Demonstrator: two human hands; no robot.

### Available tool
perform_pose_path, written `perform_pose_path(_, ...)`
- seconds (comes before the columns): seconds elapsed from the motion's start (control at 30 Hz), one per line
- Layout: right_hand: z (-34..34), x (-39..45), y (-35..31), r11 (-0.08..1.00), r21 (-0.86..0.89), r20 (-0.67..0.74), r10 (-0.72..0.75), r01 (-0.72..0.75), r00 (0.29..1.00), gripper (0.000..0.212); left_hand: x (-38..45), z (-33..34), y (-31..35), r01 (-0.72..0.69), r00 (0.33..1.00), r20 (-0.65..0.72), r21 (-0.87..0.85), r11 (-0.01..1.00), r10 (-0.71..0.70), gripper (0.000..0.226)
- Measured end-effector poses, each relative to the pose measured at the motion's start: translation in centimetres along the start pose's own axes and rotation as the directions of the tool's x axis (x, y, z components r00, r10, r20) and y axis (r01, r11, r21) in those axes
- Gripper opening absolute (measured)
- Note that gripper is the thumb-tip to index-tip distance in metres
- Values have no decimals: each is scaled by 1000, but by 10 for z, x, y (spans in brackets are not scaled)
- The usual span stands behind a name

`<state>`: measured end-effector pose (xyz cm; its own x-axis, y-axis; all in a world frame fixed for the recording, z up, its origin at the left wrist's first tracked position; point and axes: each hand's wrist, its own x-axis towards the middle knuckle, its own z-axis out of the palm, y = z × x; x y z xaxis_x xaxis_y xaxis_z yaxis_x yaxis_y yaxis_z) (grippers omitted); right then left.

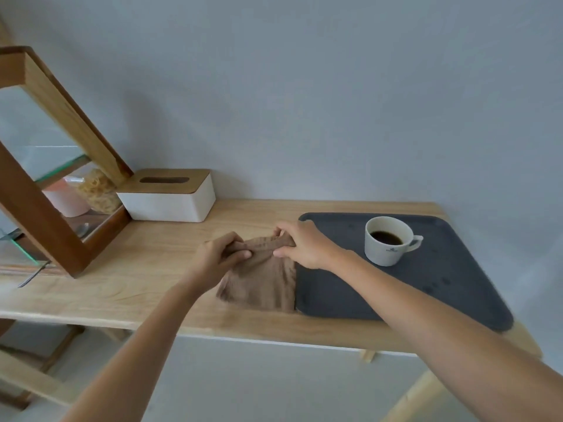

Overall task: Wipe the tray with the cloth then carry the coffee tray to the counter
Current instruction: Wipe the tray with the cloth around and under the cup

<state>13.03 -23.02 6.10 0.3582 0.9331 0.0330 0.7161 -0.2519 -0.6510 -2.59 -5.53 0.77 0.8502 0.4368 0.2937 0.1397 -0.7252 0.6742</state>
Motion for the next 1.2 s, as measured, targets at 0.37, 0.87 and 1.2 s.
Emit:
perform_pose_path(0.37, -80, -78, 36, 936, -336, -86, 79, -103, 993, 41, 35, 68, 100, -32, 988, 150, -92, 995, 45, 19)
perform_pose_path(0.87, 15, -73, 101, 877, -480, 71, 78, -35, 994, 53, -49, 133, 79, 221, 925, 242, 281, 934, -292, 99)
perform_pose_path(1.2, 25, -1, 109, 764, -543, -223, 268, -348, 937, 56, -48, 136, 74, 197, 909, 280, 367, 909, -310, 96)
